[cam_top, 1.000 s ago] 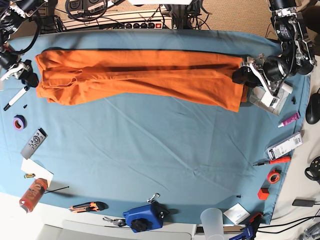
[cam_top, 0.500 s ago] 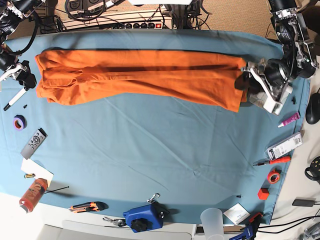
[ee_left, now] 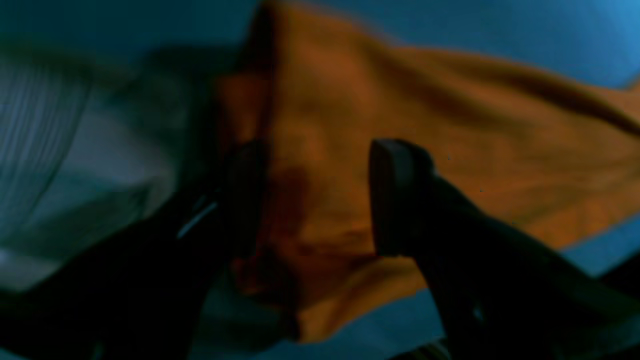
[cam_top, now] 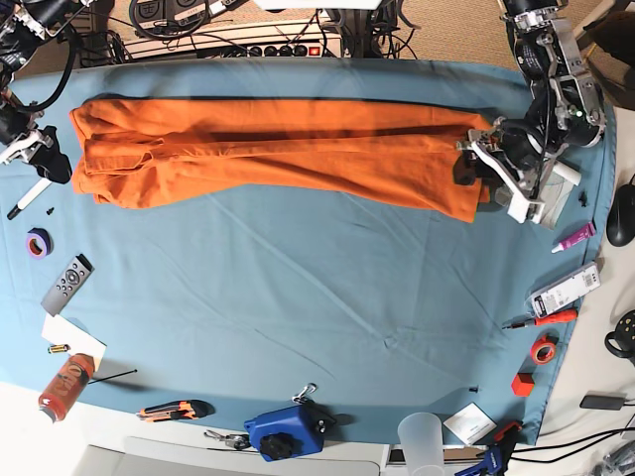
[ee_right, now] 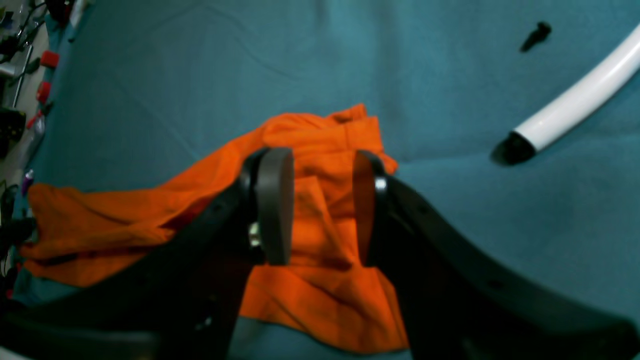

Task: Layout the t-shirt on the table in an organized manner, then fold the t-shirt properly
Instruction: 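Release the fold and adjust the end near the left gripper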

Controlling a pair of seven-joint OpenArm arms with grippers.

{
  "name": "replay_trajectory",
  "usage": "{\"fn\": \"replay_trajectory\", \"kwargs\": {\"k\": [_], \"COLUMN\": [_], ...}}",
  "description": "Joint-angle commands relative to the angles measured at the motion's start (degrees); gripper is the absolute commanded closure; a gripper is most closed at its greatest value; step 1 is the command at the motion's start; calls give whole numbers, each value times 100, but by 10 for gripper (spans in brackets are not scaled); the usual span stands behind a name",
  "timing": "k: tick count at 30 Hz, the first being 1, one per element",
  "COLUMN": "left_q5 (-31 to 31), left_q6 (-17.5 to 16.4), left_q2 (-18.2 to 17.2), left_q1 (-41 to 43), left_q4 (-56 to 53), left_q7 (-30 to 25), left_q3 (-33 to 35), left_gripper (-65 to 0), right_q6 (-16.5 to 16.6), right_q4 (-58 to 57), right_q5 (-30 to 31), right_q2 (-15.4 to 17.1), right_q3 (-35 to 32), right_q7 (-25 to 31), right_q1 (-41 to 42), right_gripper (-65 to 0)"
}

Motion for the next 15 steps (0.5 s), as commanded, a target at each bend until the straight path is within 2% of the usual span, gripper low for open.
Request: {"fn": "replay_trajectory", "kwargs": {"k": [1,5,11,15], "left_q5": [-42,-140,-782,-966], "left_q6": [50,79,13,13], "left_q2": [-48,-46,-44,-46], "left_q1": [-46,-35,232,393], "left_q4": [26,-269,-564,-588], "left_q7": [-24,284,356,433], "left_q3": [-13,-11,-11,-11], "left_gripper": [-340,-340,-339,-339], "right_q6": [8,8,8,8], "right_q4": [94,94,94,94], "right_q5": [74,55,57,57], "right_q2": [164,164,164,164], "right_q3": [44,44,44,44], "right_q7": [101,101,101,101], "right_q1": [37,39,81,98], "right_gripper": [-204,-204,-204,-204]}}
